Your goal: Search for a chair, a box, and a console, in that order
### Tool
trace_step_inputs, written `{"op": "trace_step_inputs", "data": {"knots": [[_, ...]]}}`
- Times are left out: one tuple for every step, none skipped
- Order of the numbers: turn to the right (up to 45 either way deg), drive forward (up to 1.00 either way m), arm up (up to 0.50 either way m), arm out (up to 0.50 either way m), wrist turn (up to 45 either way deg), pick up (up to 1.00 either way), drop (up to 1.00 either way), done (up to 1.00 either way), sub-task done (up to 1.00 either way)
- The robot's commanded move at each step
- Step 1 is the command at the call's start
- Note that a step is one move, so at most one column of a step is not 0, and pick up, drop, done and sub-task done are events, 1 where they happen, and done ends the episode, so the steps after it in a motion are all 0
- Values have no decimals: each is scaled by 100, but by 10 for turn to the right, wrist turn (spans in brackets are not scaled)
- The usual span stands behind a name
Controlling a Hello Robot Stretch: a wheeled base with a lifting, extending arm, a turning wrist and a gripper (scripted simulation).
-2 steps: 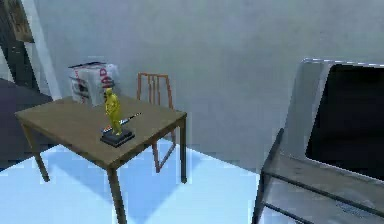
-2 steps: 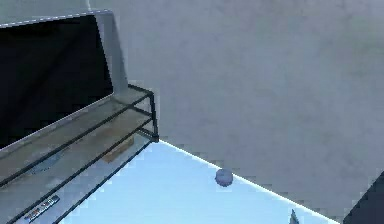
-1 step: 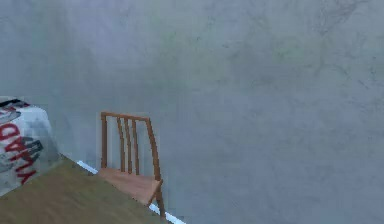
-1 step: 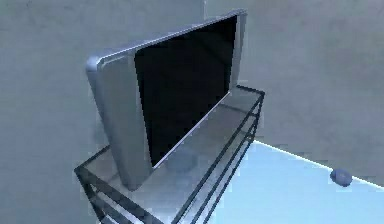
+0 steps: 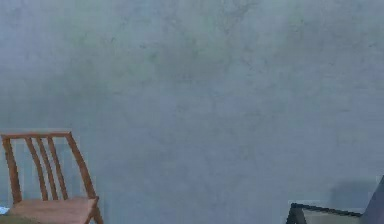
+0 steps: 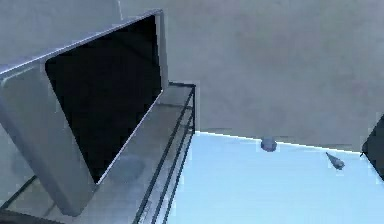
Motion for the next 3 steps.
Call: {"op": "trace_step_inputs", "data": {"knots": [[0,10,0,0,0,0,0,0,0],[-450,0,0,0,0,0,0,0,0],[0,0,0,0,0,0,0,0,100]]}}
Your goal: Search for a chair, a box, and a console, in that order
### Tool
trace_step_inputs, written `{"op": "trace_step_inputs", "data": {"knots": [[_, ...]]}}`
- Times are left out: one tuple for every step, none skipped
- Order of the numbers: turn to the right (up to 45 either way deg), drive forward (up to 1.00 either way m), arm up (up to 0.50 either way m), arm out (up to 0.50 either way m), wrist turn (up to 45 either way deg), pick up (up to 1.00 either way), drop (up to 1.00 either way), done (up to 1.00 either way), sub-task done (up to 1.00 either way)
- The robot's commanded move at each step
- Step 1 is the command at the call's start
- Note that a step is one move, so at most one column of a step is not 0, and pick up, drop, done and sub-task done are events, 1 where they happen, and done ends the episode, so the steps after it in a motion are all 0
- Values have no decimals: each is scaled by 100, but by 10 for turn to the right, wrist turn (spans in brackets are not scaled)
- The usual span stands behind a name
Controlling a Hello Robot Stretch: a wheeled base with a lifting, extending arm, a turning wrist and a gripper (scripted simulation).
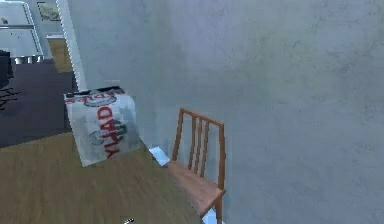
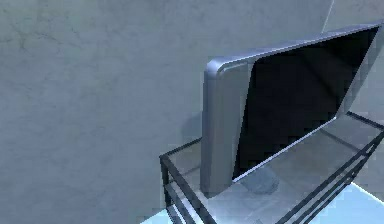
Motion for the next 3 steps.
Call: {"op": "trace_step_inputs", "data": {"knots": [[-450,0,0,0,0,0,0,0,0],[-450,0,0,0,0,0,0,0,0],[-450,0,0,0,0,0,0,0,0]]}}
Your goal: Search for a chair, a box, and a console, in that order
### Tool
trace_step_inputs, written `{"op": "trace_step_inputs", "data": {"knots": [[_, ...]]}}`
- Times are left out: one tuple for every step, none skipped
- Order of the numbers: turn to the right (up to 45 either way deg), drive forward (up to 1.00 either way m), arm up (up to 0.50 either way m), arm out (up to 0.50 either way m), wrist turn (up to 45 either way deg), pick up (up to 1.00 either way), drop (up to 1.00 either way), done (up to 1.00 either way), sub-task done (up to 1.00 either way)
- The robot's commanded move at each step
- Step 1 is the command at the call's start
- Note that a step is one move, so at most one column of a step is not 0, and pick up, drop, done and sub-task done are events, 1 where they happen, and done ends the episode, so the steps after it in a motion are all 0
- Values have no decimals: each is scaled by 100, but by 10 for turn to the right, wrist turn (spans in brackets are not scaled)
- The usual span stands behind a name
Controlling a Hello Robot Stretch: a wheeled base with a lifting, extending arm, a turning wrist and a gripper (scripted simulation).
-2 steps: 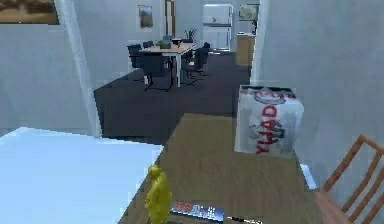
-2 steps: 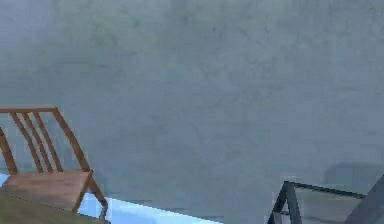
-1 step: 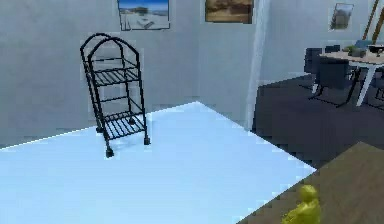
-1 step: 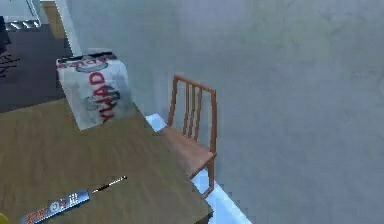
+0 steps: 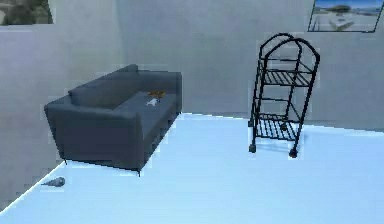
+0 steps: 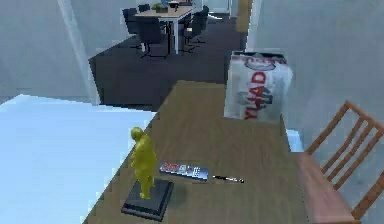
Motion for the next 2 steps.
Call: {"op": "trace_step_inputs", "data": {"knots": [[-270,0,0,0,0,0,0,0,0],[0,45,0,0,0,0,0,0,0]]}}
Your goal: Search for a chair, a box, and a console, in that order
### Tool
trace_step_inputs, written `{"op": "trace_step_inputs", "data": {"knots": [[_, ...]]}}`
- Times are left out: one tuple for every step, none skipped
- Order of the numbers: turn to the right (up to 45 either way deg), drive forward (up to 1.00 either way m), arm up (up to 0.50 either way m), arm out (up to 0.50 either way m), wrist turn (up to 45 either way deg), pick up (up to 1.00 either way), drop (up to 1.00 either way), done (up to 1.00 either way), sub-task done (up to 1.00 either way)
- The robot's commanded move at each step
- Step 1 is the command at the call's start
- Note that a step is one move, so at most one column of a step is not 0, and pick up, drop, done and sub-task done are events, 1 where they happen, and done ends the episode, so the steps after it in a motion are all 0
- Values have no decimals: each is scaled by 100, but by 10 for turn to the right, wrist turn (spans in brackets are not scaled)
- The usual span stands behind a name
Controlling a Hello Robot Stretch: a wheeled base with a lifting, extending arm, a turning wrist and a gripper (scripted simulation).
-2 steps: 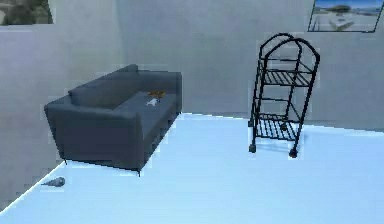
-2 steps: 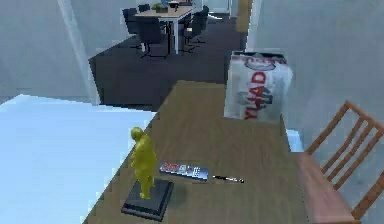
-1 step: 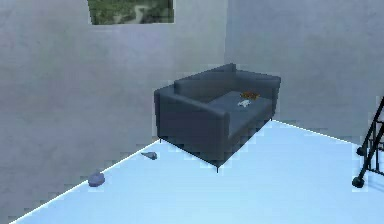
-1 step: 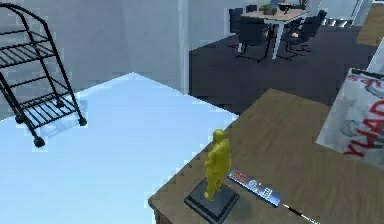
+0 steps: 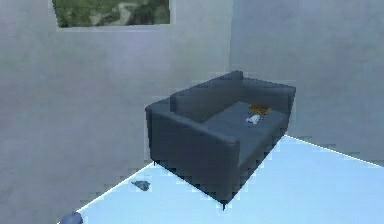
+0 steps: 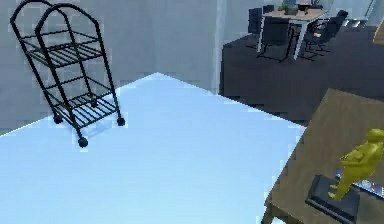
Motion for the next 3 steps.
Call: {"op": "trace_step_inputs", "data": {"knots": [[450,0,0,0,0,0,0,0,0],[450,0,0,0,0,0,0,0,0],[450,0,0,0,0,0,0,0,0]]}}
